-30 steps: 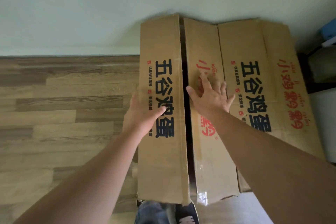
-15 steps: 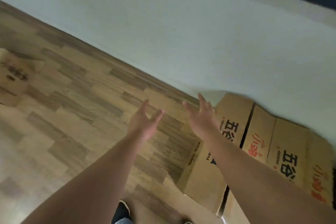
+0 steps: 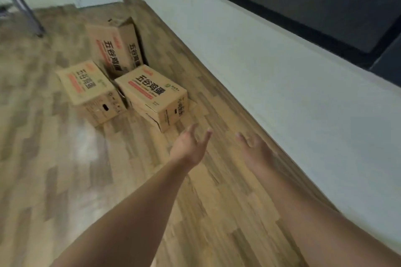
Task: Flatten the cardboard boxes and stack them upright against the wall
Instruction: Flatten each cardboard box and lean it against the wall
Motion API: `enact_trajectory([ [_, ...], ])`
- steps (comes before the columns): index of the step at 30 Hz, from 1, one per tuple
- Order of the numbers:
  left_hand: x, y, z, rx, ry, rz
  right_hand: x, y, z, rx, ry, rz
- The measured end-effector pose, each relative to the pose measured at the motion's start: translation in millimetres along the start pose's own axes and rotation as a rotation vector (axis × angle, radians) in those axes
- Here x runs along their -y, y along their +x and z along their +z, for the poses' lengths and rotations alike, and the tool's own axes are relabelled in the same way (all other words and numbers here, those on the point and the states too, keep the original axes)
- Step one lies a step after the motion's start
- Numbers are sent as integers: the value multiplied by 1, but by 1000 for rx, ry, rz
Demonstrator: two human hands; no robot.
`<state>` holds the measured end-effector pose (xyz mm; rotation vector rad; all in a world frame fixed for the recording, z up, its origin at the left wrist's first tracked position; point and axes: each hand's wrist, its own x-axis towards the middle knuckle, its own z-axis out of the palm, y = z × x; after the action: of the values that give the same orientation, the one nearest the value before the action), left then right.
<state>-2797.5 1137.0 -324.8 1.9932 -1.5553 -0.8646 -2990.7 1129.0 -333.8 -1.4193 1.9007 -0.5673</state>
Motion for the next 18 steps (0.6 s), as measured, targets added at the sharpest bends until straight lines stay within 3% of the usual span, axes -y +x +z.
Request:
enact_trajectory([
  [9, 106, 102, -166, -187, -39, -144, 183, 83, 137, 198, 20, -92],
  [18, 186, 284, -227, -193, -41, -312, 285, 253, 262, 309, 95, 16],
])
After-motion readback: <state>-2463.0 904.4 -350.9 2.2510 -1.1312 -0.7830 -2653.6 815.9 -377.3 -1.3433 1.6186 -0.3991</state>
